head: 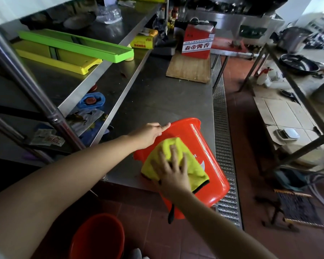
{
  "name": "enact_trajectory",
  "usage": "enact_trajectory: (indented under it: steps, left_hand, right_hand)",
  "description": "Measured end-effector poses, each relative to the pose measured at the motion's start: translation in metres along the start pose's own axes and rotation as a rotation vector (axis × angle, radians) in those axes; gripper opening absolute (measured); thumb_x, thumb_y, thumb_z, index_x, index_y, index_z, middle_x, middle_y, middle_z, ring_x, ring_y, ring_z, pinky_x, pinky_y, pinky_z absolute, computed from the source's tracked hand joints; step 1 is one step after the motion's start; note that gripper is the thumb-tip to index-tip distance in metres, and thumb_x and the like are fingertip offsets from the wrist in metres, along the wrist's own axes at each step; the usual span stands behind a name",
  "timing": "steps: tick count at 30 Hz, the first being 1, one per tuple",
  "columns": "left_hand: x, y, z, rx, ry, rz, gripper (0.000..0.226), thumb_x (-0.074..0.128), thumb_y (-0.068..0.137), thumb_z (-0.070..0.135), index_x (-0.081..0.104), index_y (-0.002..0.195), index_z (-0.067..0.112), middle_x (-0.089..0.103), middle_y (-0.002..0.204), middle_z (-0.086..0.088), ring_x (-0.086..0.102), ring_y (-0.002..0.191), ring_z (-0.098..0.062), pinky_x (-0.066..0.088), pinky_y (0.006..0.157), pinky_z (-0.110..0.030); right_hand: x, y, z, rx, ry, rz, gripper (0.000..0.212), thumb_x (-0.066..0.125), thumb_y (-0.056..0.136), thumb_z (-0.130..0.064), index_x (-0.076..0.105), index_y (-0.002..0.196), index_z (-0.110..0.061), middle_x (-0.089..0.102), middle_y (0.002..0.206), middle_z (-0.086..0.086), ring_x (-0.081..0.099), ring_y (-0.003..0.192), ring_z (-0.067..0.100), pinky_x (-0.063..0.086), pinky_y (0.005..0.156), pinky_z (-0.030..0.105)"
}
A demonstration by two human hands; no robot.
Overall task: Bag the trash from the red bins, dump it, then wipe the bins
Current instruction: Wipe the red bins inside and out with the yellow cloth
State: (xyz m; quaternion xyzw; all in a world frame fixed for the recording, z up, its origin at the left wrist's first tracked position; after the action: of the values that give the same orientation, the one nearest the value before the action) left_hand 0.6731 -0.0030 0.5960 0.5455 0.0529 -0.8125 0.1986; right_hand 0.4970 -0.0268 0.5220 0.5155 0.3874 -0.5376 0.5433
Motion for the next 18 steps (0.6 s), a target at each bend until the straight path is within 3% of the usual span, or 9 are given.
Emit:
enact_trajectory:
  steps: [2,5,10,14,16,18]
  left_hand:
    - [0.001,0.001,0.002,-0.007,-0.008,-0.010,0.062,0.045,0.098,-0.006,0.035,0.151,0.023,0.060,0.115,-0.004,0.064,0.110,-0.013,0.051,0.094,-0.028]
    - [0.001,-0.001,0.004,-0.006,0.009,-0.003,0.067,0.043,0.096,-0.011,0.033,0.152,0.022,0.059,0.119,-0.005,0.063,0.114,-0.012,0.051,0.096,-0.032]
    - [0.000,-0.014,0.002,-0.024,-0.022,0.041,0.065,0.043,0.093,-0.015,0.037,0.150,0.017,0.060,0.113,-0.009,0.065,0.111,-0.014,0.050,0.096,-0.034]
    - [0.000,-0.021,0.000,-0.073,0.000,0.038,0.066,0.043,0.097,-0.011,0.033,0.152,0.023,0.058,0.119,-0.004,0.062,0.115,-0.011,0.052,0.094,-0.033]
    - [0.000,-0.020,0.003,-0.066,-0.005,0.035,0.064,0.042,0.097,-0.011,0.033,0.152,0.021,0.058,0.119,-0.006,0.062,0.115,-0.013,0.050,0.095,-0.034]
    - [0.000,-0.018,0.007,-0.056,-0.006,0.041,0.062,0.041,0.096,-0.012,0.034,0.151,0.016,0.058,0.117,-0.010,0.063,0.113,-0.016,0.048,0.097,-0.035]
  right_hand:
    - [0.009,-0.007,-0.015,-0.106,-0.091,-0.032,0.070,0.054,0.090,-0.061,0.044,0.151,-0.029,0.017,0.166,0.007,-0.009,0.151,0.047,0.002,0.114,0.074]
    - [0.003,-0.001,0.009,-0.084,0.010,-0.001,0.069,0.054,0.088,-0.066,0.045,0.149,-0.035,0.013,0.168,0.002,-0.008,0.154,0.039,0.007,0.116,0.070]
    - [-0.009,0.001,0.106,0.299,0.362,0.028,0.073,0.038,0.083,-0.085,0.026,0.150,-0.056,0.011,0.167,-0.012,0.008,0.155,0.029,0.029,0.115,0.055]
    - [0.001,-0.009,0.151,0.580,0.714,-0.063,0.077,0.037,0.079,-0.089,0.027,0.148,-0.057,0.017,0.165,-0.015,0.021,0.152,0.026,0.033,0.115,0.053]
    - [-0.001,-0.011,0.139,0.575,0.620,-0.052,0.079,0.033,0.080,-0.089,0.023,0.150,-0.055,0.015,0.166,-0.011,0.019,0.152,0.032,0.029,0.116,0.056]
    - [-0.004,-0.012,0.101,0.435,0.400,-0.006,0.077,0.035,0.084,-0.085,0.020,0.153,-0.053,0.014,0.167,-0.004,0.008,0.153,0.038,0.023,0.115,0.061]
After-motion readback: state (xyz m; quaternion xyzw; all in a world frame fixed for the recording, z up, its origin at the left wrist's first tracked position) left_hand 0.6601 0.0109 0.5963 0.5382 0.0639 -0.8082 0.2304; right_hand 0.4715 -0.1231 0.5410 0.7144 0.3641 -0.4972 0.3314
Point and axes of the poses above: each hand's wrist, its own y-axis towards the middle knuckle, its own x-axis out of the palm, z = x × y, the point moved 5 cm from there along y, towards the middle knuckle
